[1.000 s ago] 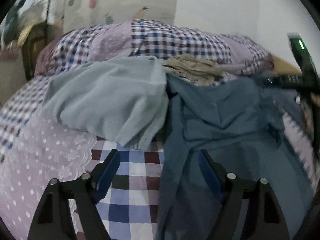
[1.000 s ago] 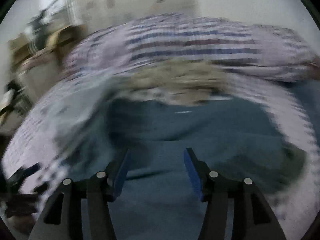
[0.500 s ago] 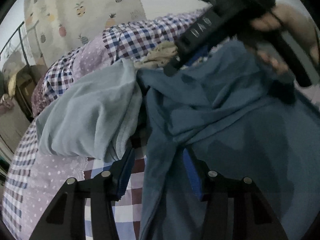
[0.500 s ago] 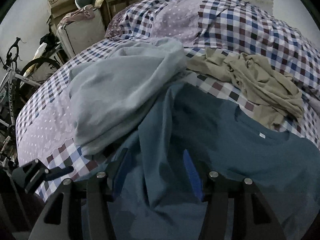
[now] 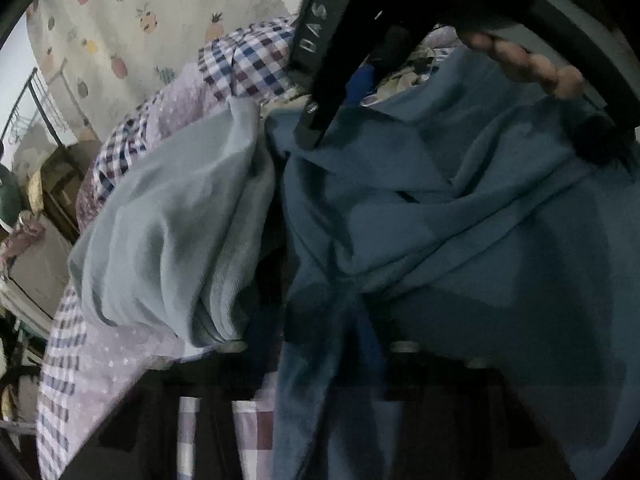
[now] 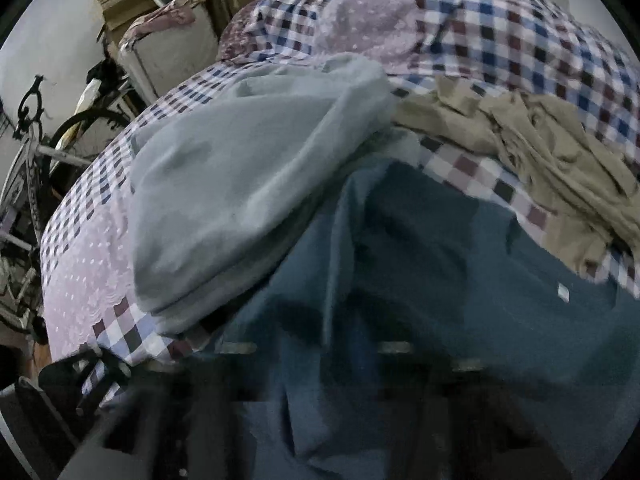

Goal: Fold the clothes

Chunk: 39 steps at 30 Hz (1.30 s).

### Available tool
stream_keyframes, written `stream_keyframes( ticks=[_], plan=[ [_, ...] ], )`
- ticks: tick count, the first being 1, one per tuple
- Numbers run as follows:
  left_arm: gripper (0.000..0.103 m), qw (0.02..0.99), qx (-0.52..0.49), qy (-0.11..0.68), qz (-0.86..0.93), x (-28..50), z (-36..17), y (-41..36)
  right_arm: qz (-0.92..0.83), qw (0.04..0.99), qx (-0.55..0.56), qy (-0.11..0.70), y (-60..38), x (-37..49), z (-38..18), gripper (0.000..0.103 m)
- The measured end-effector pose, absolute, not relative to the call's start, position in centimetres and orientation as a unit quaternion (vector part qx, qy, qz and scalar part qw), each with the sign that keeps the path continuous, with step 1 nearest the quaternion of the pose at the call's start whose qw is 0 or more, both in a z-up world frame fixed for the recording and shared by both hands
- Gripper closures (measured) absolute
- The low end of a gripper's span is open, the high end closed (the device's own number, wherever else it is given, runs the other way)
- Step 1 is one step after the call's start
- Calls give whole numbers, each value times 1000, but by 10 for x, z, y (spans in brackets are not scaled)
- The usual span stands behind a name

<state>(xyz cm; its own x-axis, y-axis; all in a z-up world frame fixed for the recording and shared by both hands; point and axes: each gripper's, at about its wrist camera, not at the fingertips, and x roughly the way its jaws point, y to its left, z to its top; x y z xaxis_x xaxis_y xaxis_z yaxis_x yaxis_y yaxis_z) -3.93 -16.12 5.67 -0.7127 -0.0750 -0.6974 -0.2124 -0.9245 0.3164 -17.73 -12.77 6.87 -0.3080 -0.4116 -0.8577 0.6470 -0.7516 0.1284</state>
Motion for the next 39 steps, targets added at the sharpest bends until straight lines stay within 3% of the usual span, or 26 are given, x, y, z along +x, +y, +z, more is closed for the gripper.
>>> stream_keyframes(
  ticks=[2,6,11,13,14,17,20,22,24,26,34,37,39],
  plan=[
    [102,23,-363,150,919,-39,67,-177,-809,333,472,111,-125,-179,80,102],
    [103,-10,-297,-4,955,-26,102,-233,-837,319,443,36,-95,-192,105,101],
    [103,-24,-311,-33,950,-27,95,-258,-827,273,485,77,-96,-213,81,95],
    [103,-3,-316,-41,948,-28,92,-258,-830,273,483,66,-95,-220,82,64],
    [103,15,-320,-42,946,-29,92,-254,-833,275,476,58,-94,-222,86,57],
    [103,57,-323,-16,945,-25,93,-235,-843,279,459,39,-94,-226,97,49],
    [90,74,-332,30,940,-23,88,-223,-838,283,462,58,-108,-228,100,48],
    [68,93,-331,47,938,-19,86,-219,-834,288,466,65,-116,-228,99,48],
    [33,109,-324,45,939,-16,86,-219,-833,289,468,62,-119,-229,98,48],
    [29,111,-331,21,937,-20,86,-226,-833,289,469,56,-118,-230,97,48],
    [29,120,-371,-177,904,-42,71,-268,-831,296,470,33,-105,-234,90,48],
    [43,97,-392,-165,900,-49,65,-261,-827,301,474,34,-111,-237,87,48],
    [71,68,-403,-157,899,-52,62,-260,-823,306,477,39,-125,-238,84,48]
  ],
)
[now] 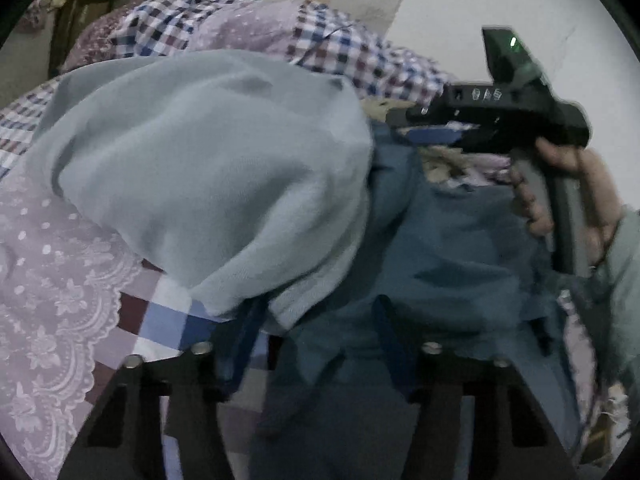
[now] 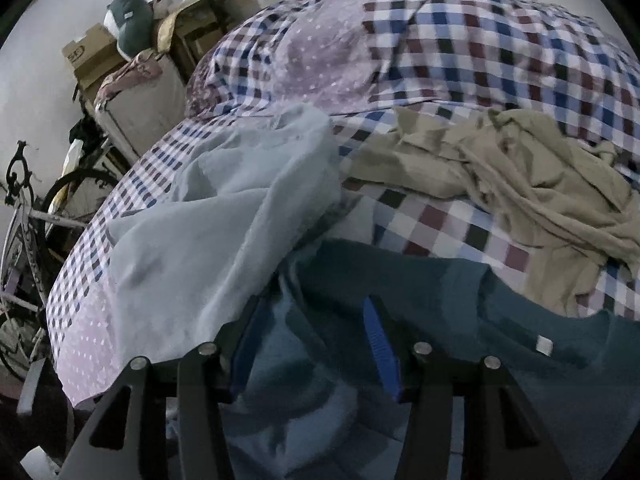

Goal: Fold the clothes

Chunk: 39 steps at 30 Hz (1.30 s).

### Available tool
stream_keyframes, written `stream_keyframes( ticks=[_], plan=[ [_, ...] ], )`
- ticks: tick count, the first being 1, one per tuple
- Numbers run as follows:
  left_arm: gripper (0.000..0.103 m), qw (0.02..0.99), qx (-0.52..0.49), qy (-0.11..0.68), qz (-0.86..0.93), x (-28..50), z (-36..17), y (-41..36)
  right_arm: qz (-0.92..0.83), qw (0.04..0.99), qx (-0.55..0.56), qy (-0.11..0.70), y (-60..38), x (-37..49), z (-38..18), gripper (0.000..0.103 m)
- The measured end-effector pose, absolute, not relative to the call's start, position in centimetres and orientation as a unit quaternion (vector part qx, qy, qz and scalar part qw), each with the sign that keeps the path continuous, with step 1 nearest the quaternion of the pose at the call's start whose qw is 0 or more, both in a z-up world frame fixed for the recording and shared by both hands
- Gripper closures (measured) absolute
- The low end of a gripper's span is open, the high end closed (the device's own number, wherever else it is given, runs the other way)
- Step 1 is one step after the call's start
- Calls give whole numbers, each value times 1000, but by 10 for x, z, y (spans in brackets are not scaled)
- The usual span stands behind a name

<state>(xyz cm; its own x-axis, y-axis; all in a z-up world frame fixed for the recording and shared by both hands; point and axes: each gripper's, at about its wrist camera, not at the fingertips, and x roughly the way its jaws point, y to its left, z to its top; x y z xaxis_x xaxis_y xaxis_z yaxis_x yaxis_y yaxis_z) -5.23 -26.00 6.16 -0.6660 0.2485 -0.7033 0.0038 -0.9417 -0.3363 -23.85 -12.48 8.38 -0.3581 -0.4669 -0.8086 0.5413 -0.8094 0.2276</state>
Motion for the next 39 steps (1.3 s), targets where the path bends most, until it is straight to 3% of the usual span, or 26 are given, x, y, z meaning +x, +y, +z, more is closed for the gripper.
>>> stream_keyframes(
  ticks=[2,3,4,7,10,15,17,18,19,20,21,22,29,39],
  plan=[
    [93,45,-407,-168,897,-53,59,-267,-818,311,482,49,-144,-240,79,48],
    [96,43,-405,-179,896,-53,58,-271,-816,312,483,57,-153,-240,77,60],
    [98,39,-402,-181,897,-52,59,-272,-814,315,483,72,-164,-240,75,100],
    [100,29,-386,-183,904,-47,65,-270,-829,326,444,98,-187,-232,96,101],
    [100,21,-351,-212,912,-37,78,-276,-856,334,391,59,-186,-229,127,101],
    [100,13,-383,-227,895,-38,62,-279,-850,265,430,151,-217,-243,92,101],
    [100,10,-383,-222,897,-37,64,-277,-854,250,427,161,-216,-245,92,98],
    [100,10,-382,-225,896,-37,65,-277,-857,244,423,166,-216,-244,94,90],
    [100,11,-383,-229,895,-36,64,-279,-865,232,408,176,-212,-240,103,65],
    [100,12,-385,-233,893,-36,63,-280,-878,220,382,188,-206,-233,116,51],
    [100,13,-386,-234,892,-37,62,-281,-886,220,360,192,-199,-226,129,26],
    [100,13,-387,-234,892,-38,62,-282,-893,224,340,190,-191,-219,143,18],
    [100,9,-386,-222,895,-43,65,-279,-918,218,287,163,-56,-164,213,15],
    [100,3,-384,-217,897,-45,63,-278,-907,130,394,77,134,-89,158,15]
  ],
)
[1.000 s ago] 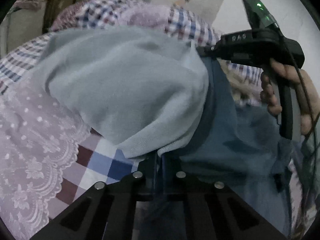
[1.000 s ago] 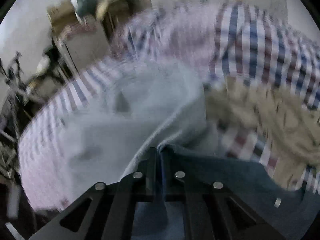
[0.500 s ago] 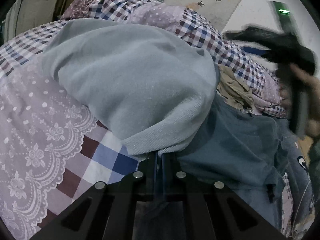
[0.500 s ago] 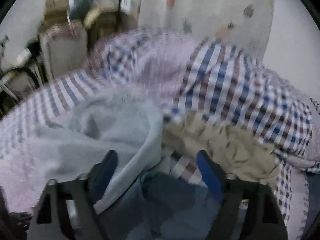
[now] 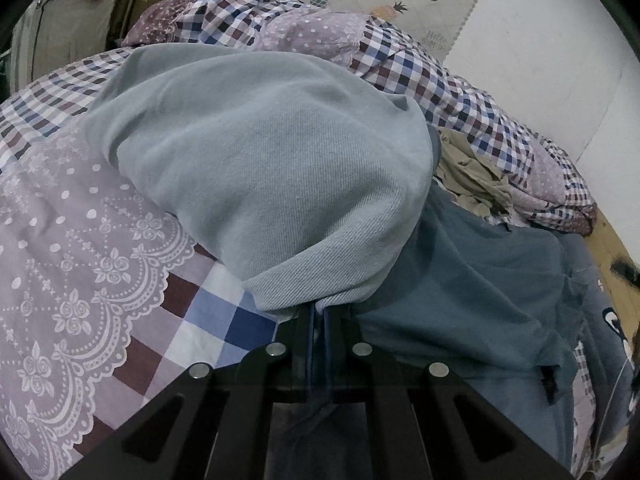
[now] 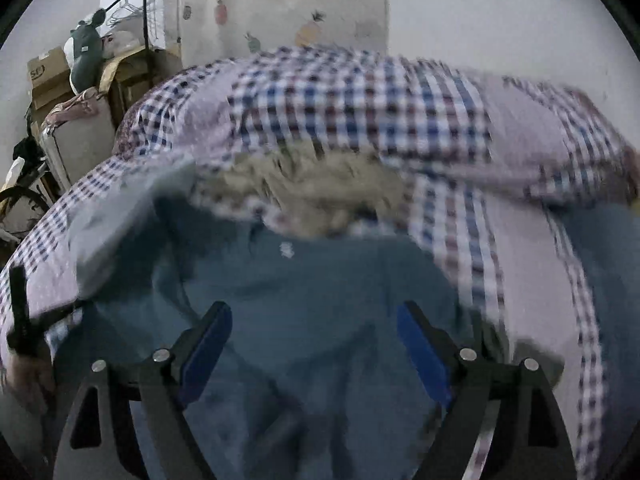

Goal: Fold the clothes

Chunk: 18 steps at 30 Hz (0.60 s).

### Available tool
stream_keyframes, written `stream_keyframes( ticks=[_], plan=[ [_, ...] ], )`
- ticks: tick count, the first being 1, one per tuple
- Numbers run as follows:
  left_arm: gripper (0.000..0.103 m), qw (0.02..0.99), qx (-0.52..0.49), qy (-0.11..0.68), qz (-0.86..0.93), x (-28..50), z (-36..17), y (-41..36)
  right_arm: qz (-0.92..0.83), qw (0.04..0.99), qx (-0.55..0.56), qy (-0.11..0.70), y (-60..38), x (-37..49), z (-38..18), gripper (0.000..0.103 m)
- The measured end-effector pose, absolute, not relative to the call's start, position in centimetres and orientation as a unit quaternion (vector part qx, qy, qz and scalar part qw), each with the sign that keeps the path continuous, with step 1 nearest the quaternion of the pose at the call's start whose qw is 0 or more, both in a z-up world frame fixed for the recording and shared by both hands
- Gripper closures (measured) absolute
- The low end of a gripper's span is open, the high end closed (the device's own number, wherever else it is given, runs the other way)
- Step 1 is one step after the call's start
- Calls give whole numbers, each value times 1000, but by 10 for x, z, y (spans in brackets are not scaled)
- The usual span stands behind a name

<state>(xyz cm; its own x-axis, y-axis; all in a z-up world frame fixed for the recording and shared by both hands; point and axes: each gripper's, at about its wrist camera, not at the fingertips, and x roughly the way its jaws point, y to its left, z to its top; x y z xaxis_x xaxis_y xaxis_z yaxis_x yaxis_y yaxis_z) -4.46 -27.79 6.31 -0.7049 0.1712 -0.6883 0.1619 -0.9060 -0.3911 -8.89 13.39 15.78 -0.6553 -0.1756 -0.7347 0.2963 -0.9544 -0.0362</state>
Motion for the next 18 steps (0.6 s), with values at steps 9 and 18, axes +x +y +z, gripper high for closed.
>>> stream_keyframes(
  ticks=[9,18],
  plan=[
    [100,-4,-384,-206,900,-45,62,-274,-867,141,469,93,153,-62,80,56],
    [100,-3,-386,-204,900,-46,62,-276,-873,142,456,100,142,-71,65,102]
  ],
)
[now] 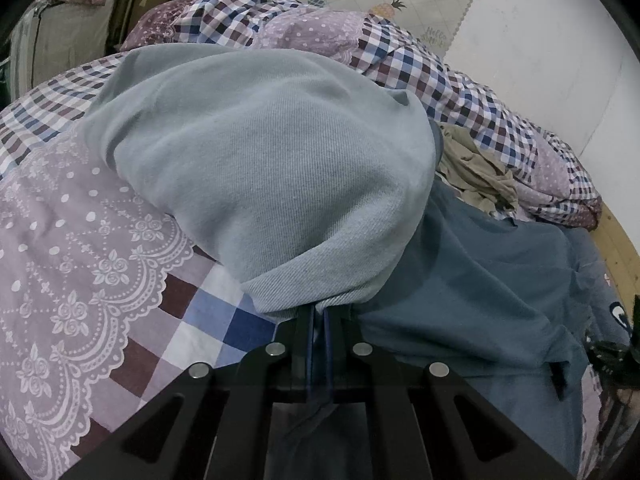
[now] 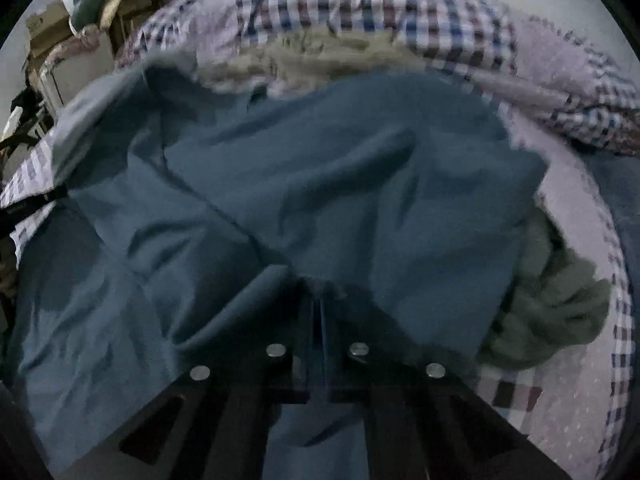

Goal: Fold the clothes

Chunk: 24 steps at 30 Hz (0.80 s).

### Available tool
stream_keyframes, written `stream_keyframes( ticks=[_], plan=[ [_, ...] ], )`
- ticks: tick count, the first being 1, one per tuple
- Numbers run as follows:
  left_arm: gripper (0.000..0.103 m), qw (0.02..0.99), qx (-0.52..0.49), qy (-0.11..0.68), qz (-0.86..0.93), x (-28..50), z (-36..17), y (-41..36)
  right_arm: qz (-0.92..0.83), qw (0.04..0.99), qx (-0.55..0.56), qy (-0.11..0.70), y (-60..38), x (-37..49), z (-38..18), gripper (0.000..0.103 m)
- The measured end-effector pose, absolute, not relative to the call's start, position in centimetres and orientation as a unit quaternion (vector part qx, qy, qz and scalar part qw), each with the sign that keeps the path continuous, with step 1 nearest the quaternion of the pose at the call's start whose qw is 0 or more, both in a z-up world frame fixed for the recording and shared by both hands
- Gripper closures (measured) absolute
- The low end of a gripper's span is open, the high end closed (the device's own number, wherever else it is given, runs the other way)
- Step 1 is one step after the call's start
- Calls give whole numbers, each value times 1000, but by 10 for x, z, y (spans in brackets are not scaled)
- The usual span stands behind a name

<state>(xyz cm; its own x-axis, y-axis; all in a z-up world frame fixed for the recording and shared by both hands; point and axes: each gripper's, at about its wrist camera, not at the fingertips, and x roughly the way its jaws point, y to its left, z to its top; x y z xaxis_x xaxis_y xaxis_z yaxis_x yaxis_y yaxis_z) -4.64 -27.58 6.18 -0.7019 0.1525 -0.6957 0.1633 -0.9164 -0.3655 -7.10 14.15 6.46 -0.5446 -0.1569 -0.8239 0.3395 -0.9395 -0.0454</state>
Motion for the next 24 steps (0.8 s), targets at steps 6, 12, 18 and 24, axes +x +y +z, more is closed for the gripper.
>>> stream_keyframes(
  ticks=[6,12,18,24],
  plan=[
    [100,4,385,205,-900,-46,62,-276,-920,-4,390,47,201,-55,114,102],
    [100,4,385,208,-899,-45,62,-276,-897,-74,430,73,215,-68,99,87],
    [100,2,385,215,-898,-46,62,-278,-908,-70,410,47,213,-49,104,44],
    [99,3,384,216,-897,-44,62,-277,-903,-31,426,49,208,-35,92,39]
  ],
)
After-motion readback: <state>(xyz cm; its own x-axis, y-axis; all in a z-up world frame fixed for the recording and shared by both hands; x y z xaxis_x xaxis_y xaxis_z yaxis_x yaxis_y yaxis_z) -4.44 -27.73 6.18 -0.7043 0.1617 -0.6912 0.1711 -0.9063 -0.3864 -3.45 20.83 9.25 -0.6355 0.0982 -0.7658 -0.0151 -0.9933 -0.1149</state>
